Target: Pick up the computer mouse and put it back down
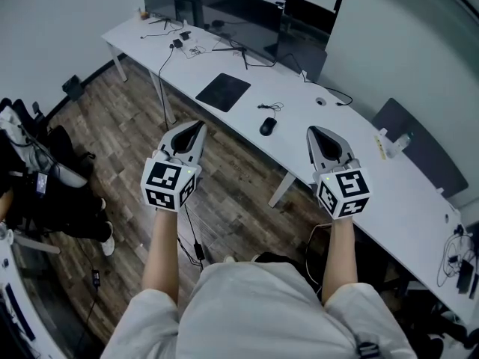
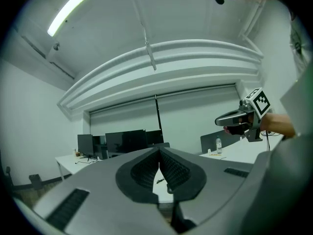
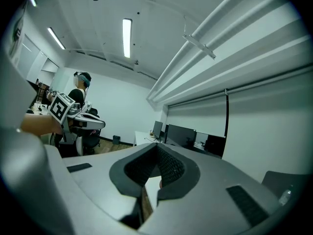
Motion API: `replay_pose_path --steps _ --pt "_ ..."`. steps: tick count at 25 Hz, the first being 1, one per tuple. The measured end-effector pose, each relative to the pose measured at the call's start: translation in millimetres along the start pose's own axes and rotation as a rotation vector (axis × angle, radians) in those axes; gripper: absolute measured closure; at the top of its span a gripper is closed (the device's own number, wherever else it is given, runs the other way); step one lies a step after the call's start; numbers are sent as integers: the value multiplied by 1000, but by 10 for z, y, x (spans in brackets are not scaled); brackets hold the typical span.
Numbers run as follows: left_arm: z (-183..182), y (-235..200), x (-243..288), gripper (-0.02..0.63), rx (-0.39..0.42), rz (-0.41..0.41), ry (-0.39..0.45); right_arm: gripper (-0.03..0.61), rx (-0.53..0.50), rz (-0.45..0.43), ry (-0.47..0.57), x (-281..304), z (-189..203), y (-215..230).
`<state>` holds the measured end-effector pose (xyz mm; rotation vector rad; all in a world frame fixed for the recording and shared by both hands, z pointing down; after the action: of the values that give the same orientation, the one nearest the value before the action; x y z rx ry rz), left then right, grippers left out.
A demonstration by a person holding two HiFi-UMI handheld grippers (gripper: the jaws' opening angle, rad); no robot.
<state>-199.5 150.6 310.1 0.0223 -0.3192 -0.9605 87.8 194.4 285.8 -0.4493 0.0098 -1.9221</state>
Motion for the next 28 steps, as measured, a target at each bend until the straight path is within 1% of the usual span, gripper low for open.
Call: replay_pose_path --steps 4,8,14,20,23,28 --pt "58 -86 92 596 -7 23 -7 563 29 22 8 49 14 -14" --pt "54 -171 263 595 -8 40 -13 563 88 0 32 179 -3 52" --pt "4 -277 735 597 2 58 -21 563 72 -7 32 526 26 315" --pt "-177 -421 1438 597 8 53 -31 563 78 -73 50 1093 -2 853" --pt "-338 -453 1832 597 -10 68 -27 565 61 -77 48 1400 -67 1194" --pt "-631 -456 2532 597 -17 61 -24 565 37 -99 29 1898 -135 1830"
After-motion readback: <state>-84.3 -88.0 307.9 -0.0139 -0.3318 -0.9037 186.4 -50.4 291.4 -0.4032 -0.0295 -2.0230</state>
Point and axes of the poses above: the fingertips, and each gripper's own axes: x forward along the fingers, y to its right, z out of its underside, the point moved 6 cm from there along -x, backward along the fingers, and after that the axes turned 13 degrees about -y, right-handed, at the moved point
